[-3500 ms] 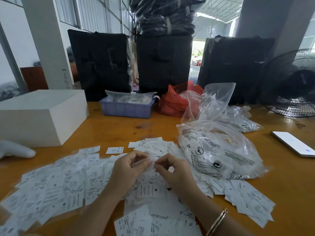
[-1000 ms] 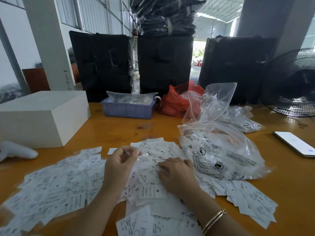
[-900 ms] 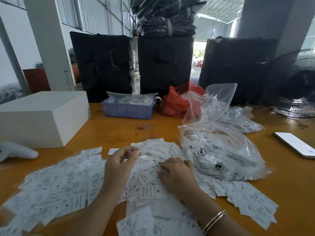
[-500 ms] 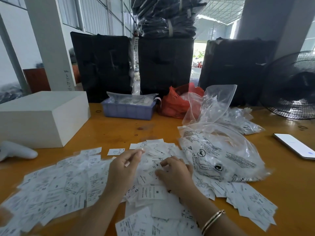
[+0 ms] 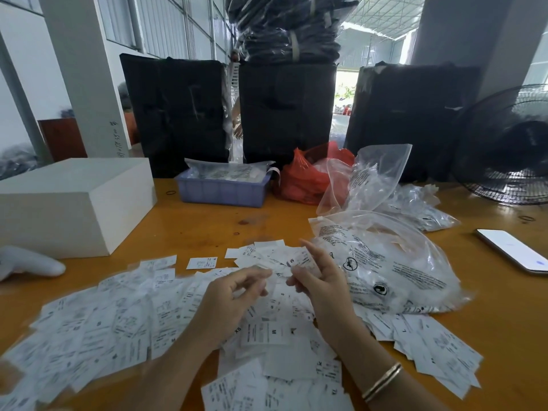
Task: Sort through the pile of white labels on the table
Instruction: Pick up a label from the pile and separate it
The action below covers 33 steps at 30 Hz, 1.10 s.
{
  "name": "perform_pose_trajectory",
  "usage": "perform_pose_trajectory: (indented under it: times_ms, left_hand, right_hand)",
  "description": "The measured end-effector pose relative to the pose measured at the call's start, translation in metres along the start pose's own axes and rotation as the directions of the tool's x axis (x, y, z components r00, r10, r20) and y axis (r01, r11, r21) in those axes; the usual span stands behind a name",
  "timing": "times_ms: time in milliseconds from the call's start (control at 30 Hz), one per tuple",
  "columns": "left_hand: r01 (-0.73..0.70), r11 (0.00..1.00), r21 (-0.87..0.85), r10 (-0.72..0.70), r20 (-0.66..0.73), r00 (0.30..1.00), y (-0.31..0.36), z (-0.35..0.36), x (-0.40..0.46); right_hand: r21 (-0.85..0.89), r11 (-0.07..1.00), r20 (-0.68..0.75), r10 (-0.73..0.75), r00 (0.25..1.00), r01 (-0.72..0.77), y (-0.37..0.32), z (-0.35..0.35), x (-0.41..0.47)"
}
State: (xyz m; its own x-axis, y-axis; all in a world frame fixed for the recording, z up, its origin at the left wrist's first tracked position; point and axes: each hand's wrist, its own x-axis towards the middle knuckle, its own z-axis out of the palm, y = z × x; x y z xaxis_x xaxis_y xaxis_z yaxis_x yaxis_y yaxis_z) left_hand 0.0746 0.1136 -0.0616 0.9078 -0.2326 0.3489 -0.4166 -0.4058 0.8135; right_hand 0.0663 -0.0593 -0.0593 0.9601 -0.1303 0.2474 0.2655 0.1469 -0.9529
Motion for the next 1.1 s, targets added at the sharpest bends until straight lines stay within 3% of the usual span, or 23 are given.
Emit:
perform_pose_trajectory:
  times_ms: [167, 400, 1100]
  left_hand:
    - [0.013, 1.000, 0.019, -0.013, -0.002, 1.000, -0.0024, -0.0014, -0.0003]
    - [-0.002, 0.996, 0.084, 0.001, 0.016, 1.000, 0.0016, -0.0023, -0.0018]
    - [-0.027, 0.996, 0.085, 0.023, 0.058, 0.998, 0.0025, -0.0039, -0.0009]
  right_hand:
    - [-0.122, 0.983, 0.105, -0.126, 0.987, 0.138, -0.0026, 0.0015, -0.0045]
    - [-0.389, 0.879, 0.192, -0.216, 0.957, 0.276, -0.0030, 0.0070, -0.0089]
    - [-0.386, 0.882, 0.113, -0.245, 0.963, 0.270, 0.0027, 0.0048, -0.0085]
